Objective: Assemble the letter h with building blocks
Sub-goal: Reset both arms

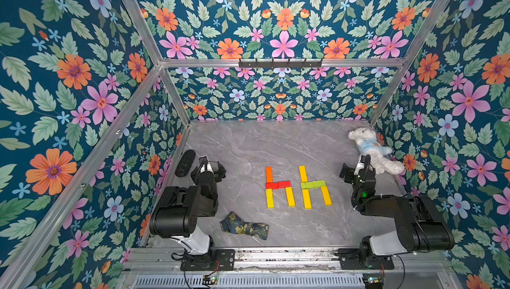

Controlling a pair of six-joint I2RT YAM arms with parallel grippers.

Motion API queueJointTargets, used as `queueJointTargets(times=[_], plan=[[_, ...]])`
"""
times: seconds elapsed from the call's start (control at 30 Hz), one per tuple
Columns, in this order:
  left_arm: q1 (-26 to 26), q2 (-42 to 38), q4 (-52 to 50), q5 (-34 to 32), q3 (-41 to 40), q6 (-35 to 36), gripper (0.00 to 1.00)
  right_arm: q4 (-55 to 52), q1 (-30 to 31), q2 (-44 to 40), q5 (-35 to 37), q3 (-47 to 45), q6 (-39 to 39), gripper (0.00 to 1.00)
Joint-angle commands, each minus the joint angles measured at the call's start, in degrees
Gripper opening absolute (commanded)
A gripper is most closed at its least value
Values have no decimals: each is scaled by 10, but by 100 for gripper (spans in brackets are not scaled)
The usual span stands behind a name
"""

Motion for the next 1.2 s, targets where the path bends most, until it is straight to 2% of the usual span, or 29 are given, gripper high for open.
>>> queueJointTargets(times=[0.0,0.13,0.2,0.27,0.47,0.6,0.63,0.7,0.77,0.83,1.17], plan=[[-26,-102,-92,-33,31,27,100,25,0,0,1,1,-6,99],[-39,-240,-195,15,71,17,100,25,0,0,1,1,-6,99],[-40,-257,-203,17,71,17,100,25,0,0,1,1,-6,99],[-39,-237,-176,2,53,31,100,25,0,0,1,1,-6,99],[-31,-96,-18,-32,-13,33,100,26,0,0,2,1,-6,99],[0,21,125,34,-35,18,100,24,0,-1,1,0,-6,99],[11,43,116,44,-15,14,100,25,0,0,1,0,-6,99],[21,20,18,71,7,4,100,24,0,0,1,0,-6,99],[22,36,70,80,-2,9,100,25,0,0,1,1,-6,99],[21,26,34,69,4,7,100,25,1,0,1,1,-6,99],[20,31,36,67,7,10,100,25,0,0,1,0,-6,99]])
